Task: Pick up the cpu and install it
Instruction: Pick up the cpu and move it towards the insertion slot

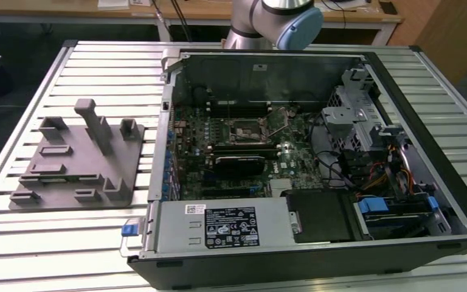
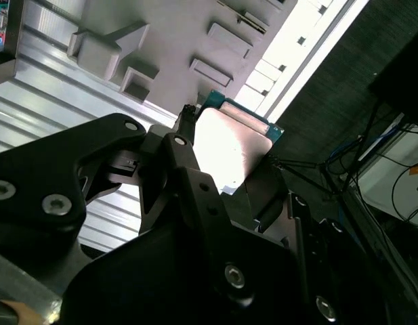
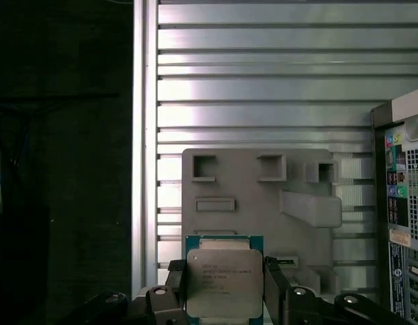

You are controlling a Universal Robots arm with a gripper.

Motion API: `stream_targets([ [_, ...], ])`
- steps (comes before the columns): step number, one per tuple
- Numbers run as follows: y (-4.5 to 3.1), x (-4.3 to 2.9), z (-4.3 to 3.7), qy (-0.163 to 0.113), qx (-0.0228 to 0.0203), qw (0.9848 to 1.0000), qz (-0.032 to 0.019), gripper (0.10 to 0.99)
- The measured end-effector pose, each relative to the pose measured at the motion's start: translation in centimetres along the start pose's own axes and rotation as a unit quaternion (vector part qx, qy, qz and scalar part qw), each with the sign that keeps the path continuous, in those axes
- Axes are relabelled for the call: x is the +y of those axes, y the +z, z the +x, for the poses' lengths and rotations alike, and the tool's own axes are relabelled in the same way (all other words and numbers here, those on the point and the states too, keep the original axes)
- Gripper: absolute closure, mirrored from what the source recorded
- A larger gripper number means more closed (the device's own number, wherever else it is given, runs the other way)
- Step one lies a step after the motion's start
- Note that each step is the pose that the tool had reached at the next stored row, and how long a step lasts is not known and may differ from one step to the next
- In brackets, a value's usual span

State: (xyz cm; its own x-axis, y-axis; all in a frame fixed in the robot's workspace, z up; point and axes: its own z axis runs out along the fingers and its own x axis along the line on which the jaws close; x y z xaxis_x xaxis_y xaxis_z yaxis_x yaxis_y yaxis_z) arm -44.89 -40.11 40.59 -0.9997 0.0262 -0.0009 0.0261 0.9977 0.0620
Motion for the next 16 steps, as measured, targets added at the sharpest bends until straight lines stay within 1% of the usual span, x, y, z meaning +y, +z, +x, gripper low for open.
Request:
stream_targets([
  [3, 0.00, 0.01, -0.27, 0.000, 0.0000, 1.0000, 0.0000, 0.545],
  [6, 0.00, 0.02, -0.86, 0.000, 0.0000, 1.0000, 0.0000, 0.545],
  [16, 0.01, 0.09, -3.48, 0.000, 0.0007, 1.0000, 0.0000, 0.545],
])
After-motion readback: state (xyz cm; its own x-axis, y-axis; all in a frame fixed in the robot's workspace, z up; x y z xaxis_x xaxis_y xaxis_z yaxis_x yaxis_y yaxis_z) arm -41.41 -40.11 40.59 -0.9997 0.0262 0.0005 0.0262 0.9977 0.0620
